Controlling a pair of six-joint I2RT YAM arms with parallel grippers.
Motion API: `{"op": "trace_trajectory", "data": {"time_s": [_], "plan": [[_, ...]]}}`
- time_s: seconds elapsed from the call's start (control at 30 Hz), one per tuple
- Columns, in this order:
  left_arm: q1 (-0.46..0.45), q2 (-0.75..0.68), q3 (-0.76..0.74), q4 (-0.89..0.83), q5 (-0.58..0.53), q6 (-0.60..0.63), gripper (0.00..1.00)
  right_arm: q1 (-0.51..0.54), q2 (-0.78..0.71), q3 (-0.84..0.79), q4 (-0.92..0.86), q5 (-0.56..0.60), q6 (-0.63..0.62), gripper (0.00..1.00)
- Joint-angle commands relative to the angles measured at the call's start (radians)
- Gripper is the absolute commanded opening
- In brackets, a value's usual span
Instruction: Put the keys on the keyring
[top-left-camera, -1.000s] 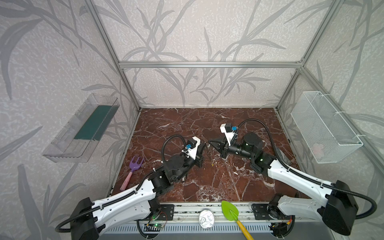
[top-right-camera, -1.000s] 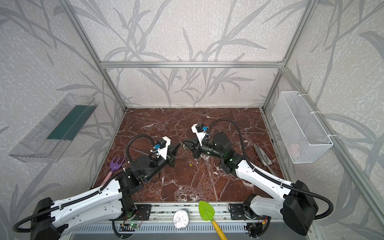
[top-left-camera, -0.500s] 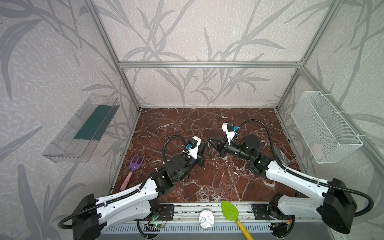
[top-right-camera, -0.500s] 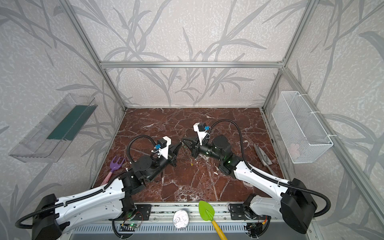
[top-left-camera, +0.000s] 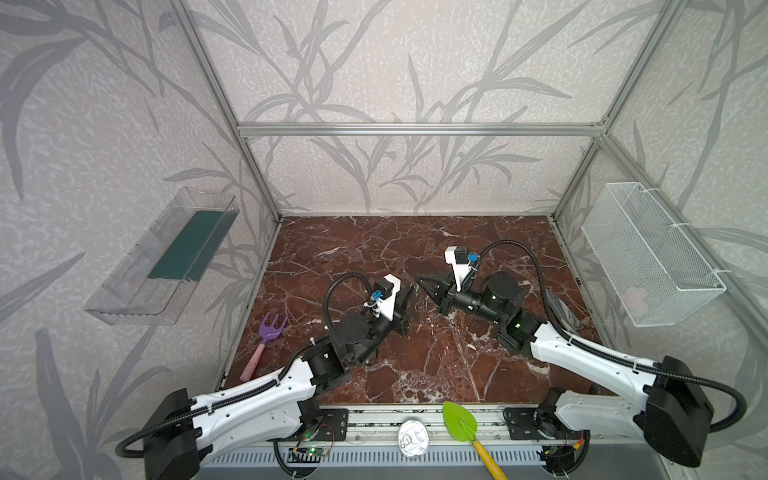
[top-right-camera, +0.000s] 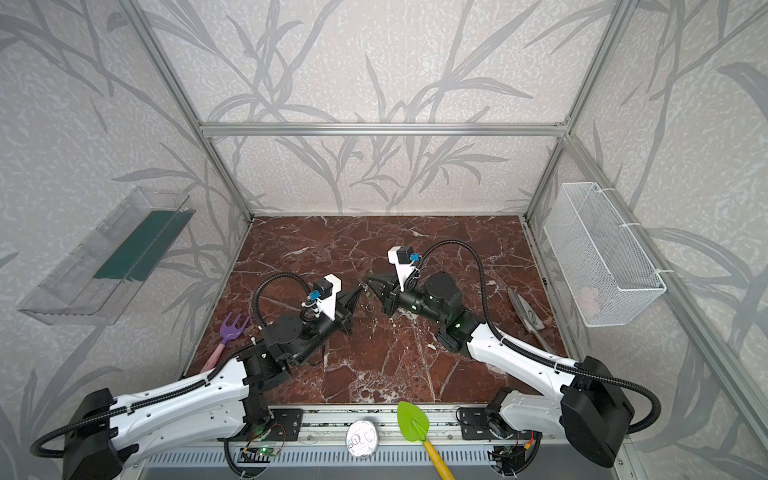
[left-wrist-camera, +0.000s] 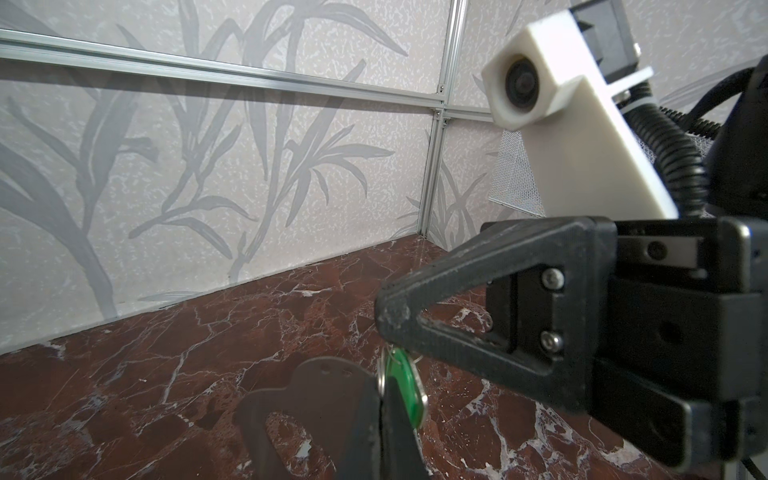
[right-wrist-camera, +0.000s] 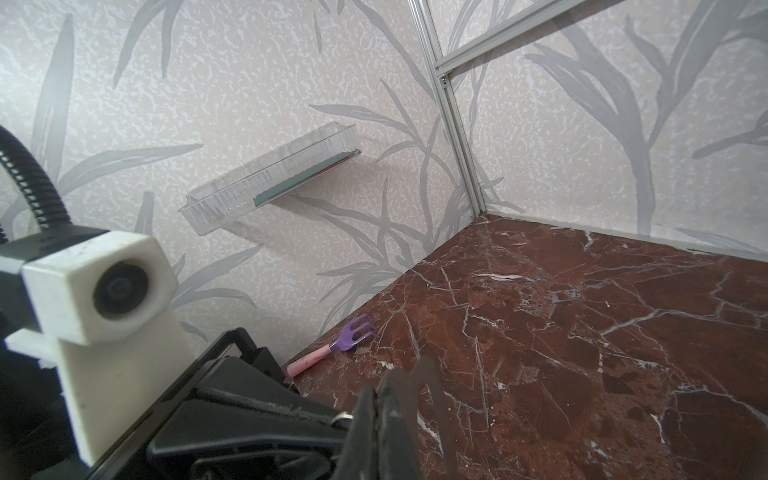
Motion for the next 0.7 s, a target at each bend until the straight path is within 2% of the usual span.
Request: {"op": "trace_trajectory", "data": {"time_s": [0.0,0.67], "plan": [[-0.014,-0.015,-0.001,0.058,0.026,-0.003,0.00,0.002,-0.011,-0.001,0.019,0.031,-0.009,0.00],[-0.024,-0.029,-0.026,0.136,0.032,0.008,0.00,0.008,-0.028,0.009,-0.092,0.094,0.003,0.00]]}}
